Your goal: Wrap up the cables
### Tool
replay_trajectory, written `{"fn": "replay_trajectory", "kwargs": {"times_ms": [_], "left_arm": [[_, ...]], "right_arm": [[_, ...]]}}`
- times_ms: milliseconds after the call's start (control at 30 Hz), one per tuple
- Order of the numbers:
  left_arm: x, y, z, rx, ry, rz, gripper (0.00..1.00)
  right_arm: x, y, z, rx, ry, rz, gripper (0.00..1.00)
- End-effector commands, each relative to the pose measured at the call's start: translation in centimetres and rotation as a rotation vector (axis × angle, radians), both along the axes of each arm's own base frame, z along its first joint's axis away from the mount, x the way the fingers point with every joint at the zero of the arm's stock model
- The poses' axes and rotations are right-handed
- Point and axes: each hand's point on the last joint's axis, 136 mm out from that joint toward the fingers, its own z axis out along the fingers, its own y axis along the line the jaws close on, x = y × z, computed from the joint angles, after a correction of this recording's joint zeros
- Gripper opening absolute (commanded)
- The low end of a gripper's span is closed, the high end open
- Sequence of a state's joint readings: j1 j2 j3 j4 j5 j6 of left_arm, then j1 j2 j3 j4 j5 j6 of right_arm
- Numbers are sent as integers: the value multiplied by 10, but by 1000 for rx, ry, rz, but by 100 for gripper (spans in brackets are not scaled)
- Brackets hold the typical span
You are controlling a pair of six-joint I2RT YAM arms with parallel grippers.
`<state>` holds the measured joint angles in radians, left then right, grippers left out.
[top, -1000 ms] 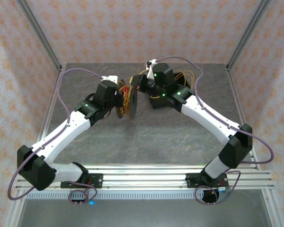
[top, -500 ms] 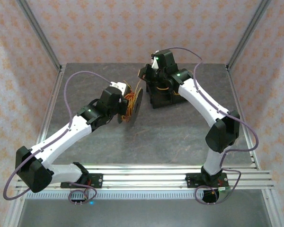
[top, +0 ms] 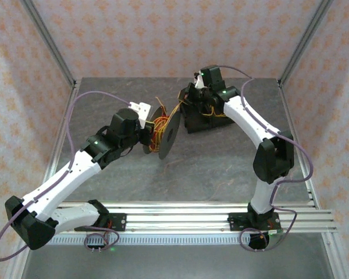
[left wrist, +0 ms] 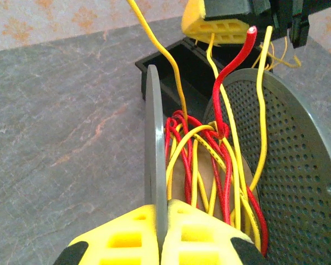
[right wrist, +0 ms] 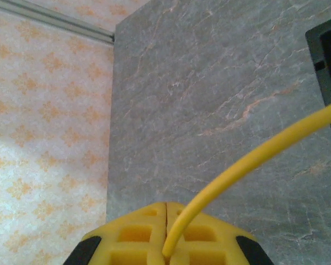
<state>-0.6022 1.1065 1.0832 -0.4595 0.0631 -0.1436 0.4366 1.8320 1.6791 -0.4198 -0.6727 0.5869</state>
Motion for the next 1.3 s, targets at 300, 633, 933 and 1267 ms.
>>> {"fn": "replay_trajectory", "kwargs": {"times_ms": [300,633,933,1267], "left_arm": [[-3,-7,58,-146,-132,-18,0],[-1,-5,57,-117,-119,-10,0],[-3,2,58,-101,-111,-1,0],[-3,4,64,-107,-111,7,0]], "right_arm": [[7,10,-55,126,42,-26,0],[-4,8,22,128,-71,12,39],[-38,-17,79,134,-159,17,69],[-85,-16,93,208,-124,103,94]]}}
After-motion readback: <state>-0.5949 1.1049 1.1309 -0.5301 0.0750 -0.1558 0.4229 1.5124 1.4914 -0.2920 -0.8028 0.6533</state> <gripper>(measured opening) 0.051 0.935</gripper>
